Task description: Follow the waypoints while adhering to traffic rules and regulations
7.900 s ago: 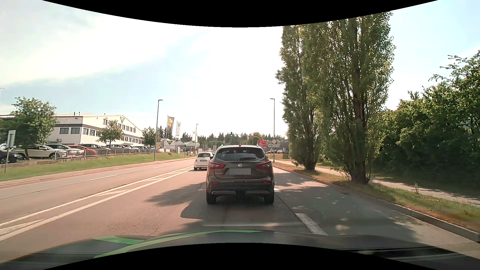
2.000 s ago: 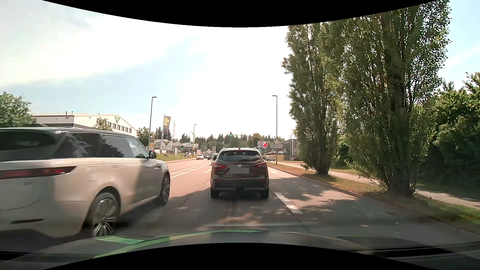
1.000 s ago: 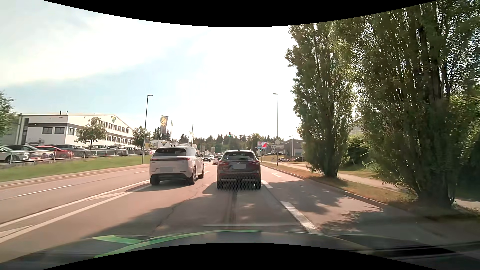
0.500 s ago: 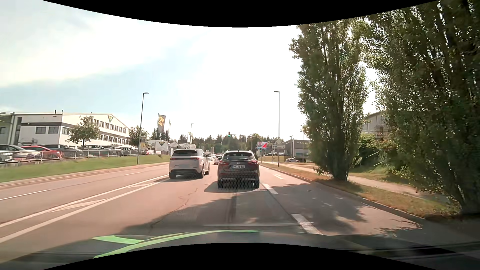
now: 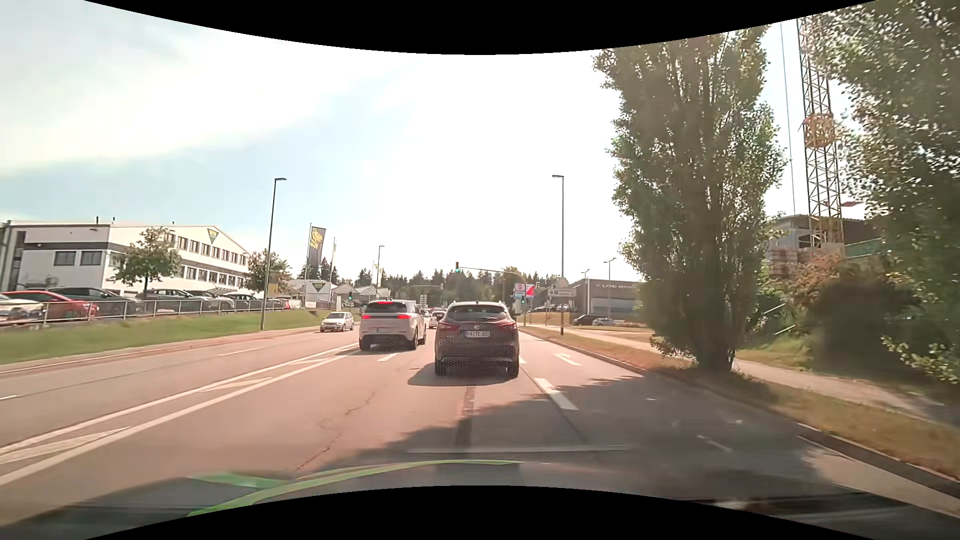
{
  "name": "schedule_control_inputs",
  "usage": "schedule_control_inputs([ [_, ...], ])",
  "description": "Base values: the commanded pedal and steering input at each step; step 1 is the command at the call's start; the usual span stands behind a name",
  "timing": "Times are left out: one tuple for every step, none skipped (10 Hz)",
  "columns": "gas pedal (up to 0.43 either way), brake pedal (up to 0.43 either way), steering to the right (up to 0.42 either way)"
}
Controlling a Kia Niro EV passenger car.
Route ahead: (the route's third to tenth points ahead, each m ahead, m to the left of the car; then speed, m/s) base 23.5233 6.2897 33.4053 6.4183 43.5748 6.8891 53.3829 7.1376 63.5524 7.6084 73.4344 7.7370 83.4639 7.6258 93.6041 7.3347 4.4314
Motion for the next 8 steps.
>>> schedule_control_inputs([
  [0.350,0.000,0.000],
  [0.280,0.000,0.000],
  [0.240,0.000,0.000],
  [0.177,0.000,0.000],
  [0.110,0.000,0.000],
  [0.000,0.000,0.000],
  [0.000,0.000,0.000],
  [0.000,0.000,0.000],
])
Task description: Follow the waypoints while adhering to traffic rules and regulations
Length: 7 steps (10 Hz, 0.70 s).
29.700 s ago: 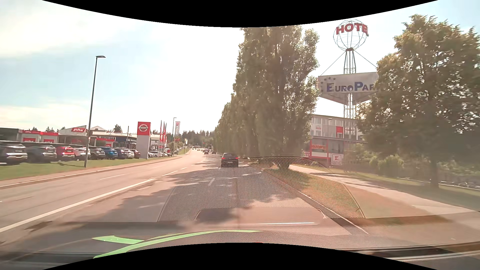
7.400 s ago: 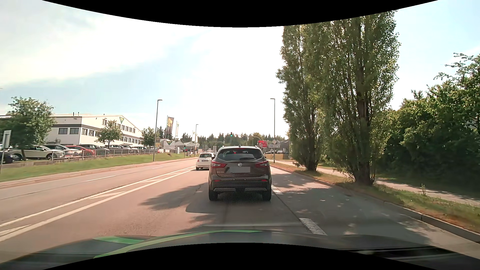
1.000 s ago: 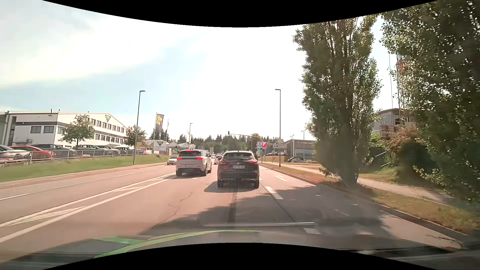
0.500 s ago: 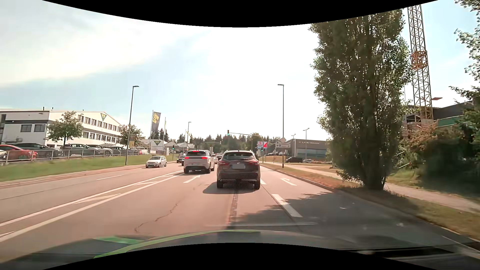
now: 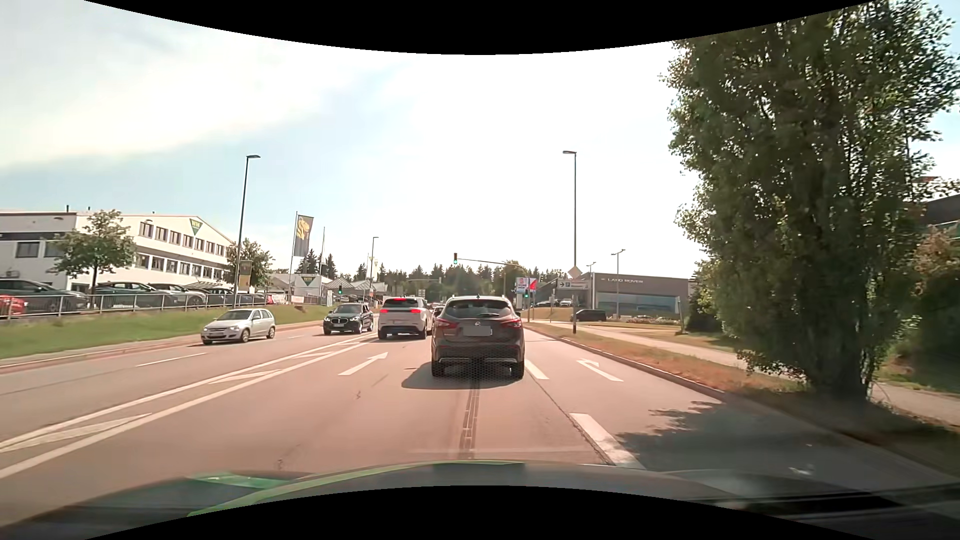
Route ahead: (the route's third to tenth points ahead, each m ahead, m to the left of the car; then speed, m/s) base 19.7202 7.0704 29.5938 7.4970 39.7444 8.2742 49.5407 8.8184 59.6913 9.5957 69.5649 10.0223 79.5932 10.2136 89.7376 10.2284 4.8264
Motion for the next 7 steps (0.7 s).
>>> schedule_control_inputs([
  [0.000,0.000,0.000],
  [0.000,0.000,0.000],
  [0.000,0.000,0.000],
  [0.000,0.000,0.000],
  [0.000,0.000,0.000],
  [0.000,0.000,0.000],
  [0.000,0.000,0.000],
])
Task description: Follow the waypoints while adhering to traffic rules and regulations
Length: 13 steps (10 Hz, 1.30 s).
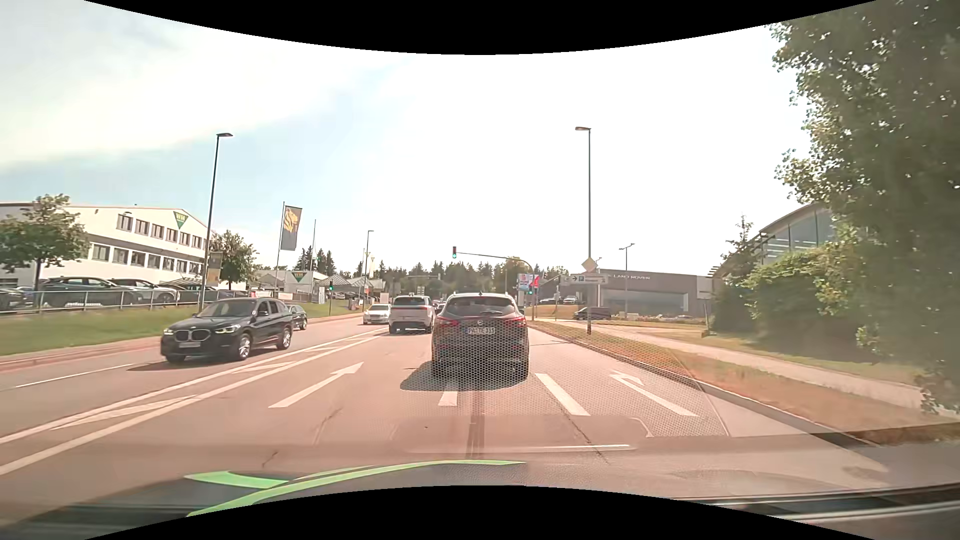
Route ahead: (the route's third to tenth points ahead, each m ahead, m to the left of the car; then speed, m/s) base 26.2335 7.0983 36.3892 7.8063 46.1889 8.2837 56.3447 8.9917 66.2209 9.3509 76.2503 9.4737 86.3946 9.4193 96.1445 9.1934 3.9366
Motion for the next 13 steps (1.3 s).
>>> schedule_control_inputs([
  [0.000,0.000,0.000],
  [0.000,0.000,0.000],
  [0.000,0.000,0.000],
  [0.000,0.000,0.000],
  [0.000,0.000,0.000],
  [0.000,0.000,-0.001],
  [0.000,0.000,0.000],
  [0.000,0.000,0.000],
  [0.000,0.000,0.000],
  [0.000,0.000,0.000],
  [0.000,0.000,-0.001],
  [0.000,0.000,-0.001],
  [0.000,0.000,-0.001],
])
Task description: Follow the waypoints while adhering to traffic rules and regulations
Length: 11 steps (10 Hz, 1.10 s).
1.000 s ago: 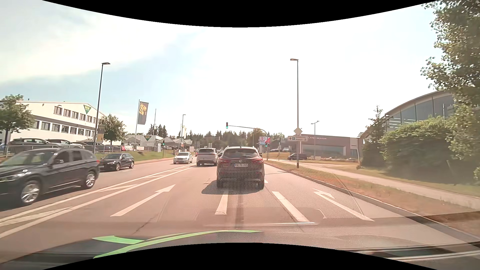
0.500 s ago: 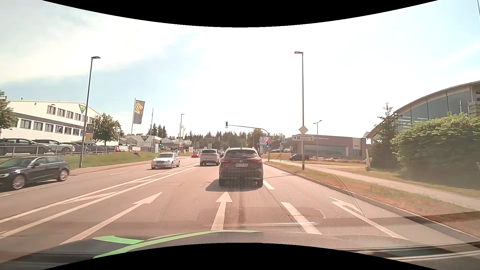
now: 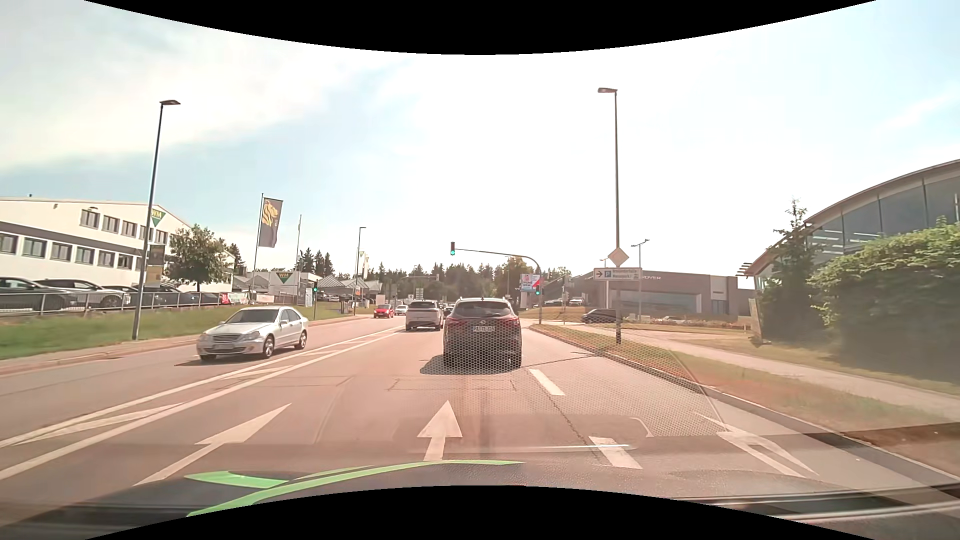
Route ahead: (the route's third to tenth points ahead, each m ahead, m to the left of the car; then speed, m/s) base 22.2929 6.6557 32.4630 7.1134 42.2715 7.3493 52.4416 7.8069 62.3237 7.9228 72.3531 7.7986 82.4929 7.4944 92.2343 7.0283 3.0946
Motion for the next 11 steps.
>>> schedule_control_inputs([
  [0.000,0.000,-0.001],
  [0.000,0.000,-0.001],
  [0.000,0.000,-0.001],
  [0.000,0.000,-0.001],
  [0.000,0.000,-0.001],
  [0.000,0.000,-0.001],
  [0.000,0.000,-0.001],
  [0.000,0.000,-0.001],
  [0.000,0.000,-0.001],
  [0.000,0.000,-0.001],
  [0.000,0.000,-0.002],
])
